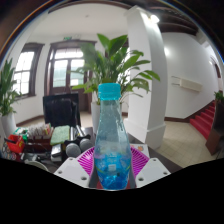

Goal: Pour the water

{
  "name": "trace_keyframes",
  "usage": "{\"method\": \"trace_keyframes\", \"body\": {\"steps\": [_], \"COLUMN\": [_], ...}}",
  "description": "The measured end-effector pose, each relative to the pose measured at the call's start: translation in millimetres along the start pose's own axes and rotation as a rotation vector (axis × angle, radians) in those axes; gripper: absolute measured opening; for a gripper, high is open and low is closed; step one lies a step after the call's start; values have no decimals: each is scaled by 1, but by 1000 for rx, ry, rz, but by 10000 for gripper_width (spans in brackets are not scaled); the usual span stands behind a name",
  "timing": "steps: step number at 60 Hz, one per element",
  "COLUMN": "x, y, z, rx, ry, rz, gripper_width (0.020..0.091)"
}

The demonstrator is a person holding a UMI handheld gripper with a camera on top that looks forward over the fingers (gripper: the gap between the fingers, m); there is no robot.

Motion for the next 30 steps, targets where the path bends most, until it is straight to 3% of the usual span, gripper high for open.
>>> {"method": "trace_keyframes", "body": {"steps": [7, 15, 20, 30], "x": [-5, -7, -12, -10], "y": [-1, 1, 4, 14], "z": [1, 1, 6, 44], "rx": [21, 25, 35, 106], "ry": [-12, 7, 42, 33], "rz": [-60, -42, -37, -73], "gripper_width": [486, 576, 732, 788]}}
Point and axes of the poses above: the point between the fingertips, and its own axes, seen from behind it with the camera up: y to the left, x up, z backward, against the way the camera looks, the point moved 3 cm from there along z, backward, against the way the camera looks, and after that the axes turned 7 degrees about z, right-handed, at the moved point
